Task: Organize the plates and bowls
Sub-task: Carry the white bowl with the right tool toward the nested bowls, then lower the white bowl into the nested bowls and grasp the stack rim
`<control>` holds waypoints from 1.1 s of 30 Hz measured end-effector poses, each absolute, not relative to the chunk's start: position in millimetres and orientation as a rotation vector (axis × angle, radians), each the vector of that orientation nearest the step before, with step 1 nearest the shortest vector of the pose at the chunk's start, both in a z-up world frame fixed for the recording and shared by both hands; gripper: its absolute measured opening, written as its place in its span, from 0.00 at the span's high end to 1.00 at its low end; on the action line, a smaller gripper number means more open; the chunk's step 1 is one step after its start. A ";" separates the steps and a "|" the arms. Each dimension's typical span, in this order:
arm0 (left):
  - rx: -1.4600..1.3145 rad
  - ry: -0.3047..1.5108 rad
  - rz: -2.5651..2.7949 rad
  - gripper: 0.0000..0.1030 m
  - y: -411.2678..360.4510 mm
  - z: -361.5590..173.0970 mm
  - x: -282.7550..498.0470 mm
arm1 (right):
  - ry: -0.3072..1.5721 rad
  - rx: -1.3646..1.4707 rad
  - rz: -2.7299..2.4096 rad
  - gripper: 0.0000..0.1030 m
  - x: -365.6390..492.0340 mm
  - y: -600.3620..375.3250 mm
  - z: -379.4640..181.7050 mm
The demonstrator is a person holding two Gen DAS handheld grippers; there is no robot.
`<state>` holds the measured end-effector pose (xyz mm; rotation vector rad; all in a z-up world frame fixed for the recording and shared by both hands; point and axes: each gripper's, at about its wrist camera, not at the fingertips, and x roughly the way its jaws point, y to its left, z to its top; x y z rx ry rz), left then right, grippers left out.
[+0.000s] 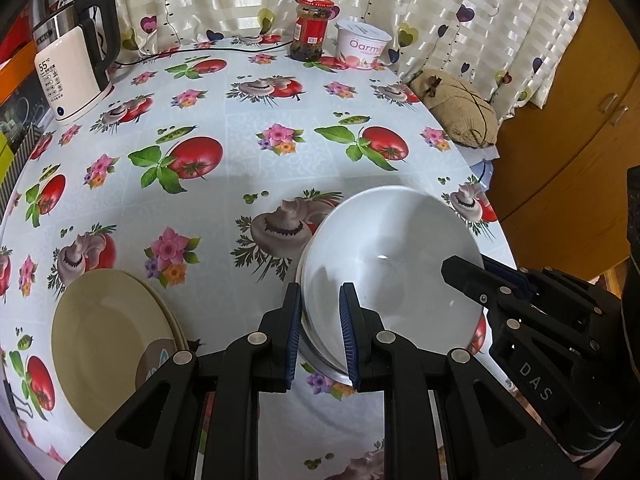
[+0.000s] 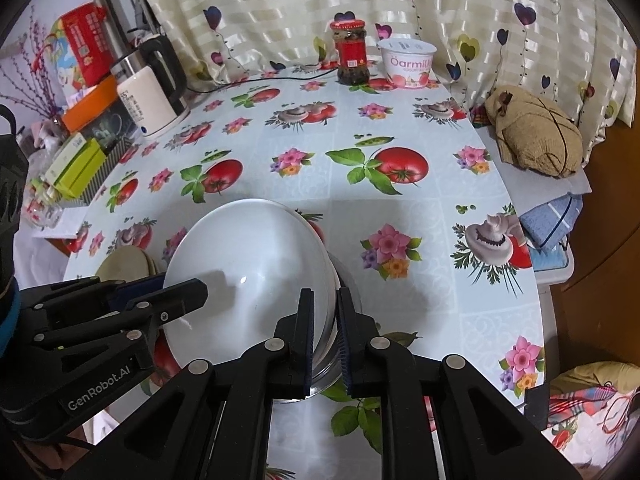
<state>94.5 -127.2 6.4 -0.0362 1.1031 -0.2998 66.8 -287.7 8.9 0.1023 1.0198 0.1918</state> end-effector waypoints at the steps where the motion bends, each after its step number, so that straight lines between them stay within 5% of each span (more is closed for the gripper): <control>1: -0.036 1.102 -0.300 0.81 -126.8 6.0 95.0 | 1.020 0.102 0.190 0.87 66.9 -288.1 8.7; 26: -0.049 1.038 -0.335 0.81 -123.2 5.5 88.7 | 0.998 0.109 0.197 0.88 67.2 -293.0 9.9; 33: -0.048 0.974 -0.346 0.81 -120.6 17.9 81.0 | 0.979 0.115 0.211 0.76 62.3 -296.0 15.5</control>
